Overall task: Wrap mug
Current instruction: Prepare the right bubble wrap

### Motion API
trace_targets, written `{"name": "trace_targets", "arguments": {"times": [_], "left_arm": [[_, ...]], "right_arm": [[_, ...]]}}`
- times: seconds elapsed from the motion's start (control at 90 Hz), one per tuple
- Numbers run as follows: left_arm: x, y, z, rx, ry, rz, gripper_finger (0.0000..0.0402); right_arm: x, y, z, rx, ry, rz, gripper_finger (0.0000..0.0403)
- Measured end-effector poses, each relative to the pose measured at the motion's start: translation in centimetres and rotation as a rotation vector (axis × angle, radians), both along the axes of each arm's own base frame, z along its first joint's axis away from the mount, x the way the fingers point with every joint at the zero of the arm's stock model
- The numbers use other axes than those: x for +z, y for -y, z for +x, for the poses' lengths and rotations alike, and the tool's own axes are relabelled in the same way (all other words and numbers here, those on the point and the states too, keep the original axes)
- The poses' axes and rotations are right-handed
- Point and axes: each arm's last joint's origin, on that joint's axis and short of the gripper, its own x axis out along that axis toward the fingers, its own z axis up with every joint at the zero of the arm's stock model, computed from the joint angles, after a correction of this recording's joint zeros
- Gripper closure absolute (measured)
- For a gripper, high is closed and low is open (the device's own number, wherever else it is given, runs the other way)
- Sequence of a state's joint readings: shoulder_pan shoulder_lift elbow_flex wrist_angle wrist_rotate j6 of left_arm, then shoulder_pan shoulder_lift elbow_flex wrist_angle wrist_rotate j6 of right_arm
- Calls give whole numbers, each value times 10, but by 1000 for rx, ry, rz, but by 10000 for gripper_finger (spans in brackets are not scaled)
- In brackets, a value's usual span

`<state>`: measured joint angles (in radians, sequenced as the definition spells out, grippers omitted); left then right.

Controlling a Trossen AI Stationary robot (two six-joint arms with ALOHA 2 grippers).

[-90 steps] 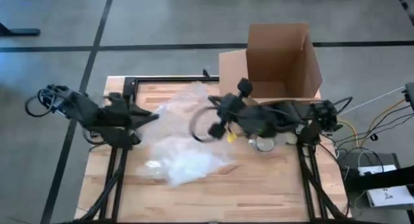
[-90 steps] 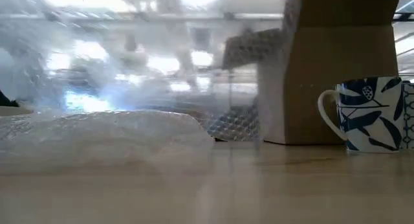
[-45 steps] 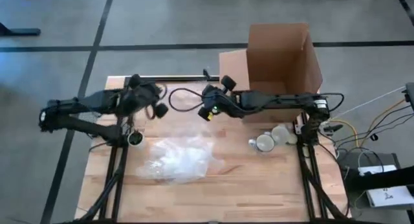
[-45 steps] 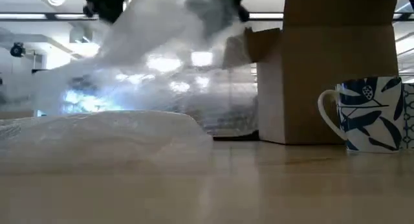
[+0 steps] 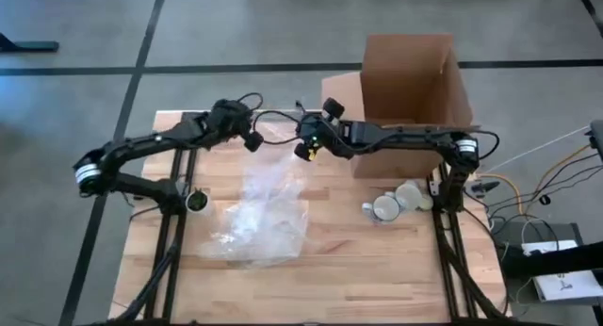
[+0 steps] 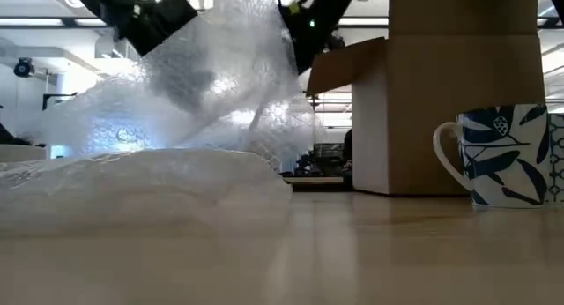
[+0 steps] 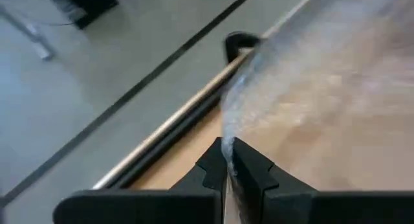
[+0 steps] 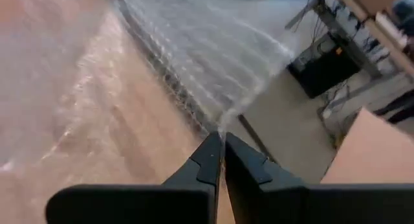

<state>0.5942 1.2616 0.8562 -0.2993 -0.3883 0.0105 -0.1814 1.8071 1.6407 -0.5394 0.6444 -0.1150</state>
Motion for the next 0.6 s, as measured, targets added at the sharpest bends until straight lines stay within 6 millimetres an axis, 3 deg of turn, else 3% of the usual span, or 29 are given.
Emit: {"name": "trace_targets", "arguments": {"times": [0.3, 0.444, 0.6], "left_arm": [[-44, -35, 7, 90, -138, -55, 401], [-59, -40, 10, 139, -211, -45, 401], [-66, -42, 13, 145, -218, -53, 401]], "right_arm": [[68, -22, -13, 120, -143, -1, 329], [98, -46, -25, 335, -161, 164, 301], [108, -82, -32, 552, -136, 364, 295]]}}
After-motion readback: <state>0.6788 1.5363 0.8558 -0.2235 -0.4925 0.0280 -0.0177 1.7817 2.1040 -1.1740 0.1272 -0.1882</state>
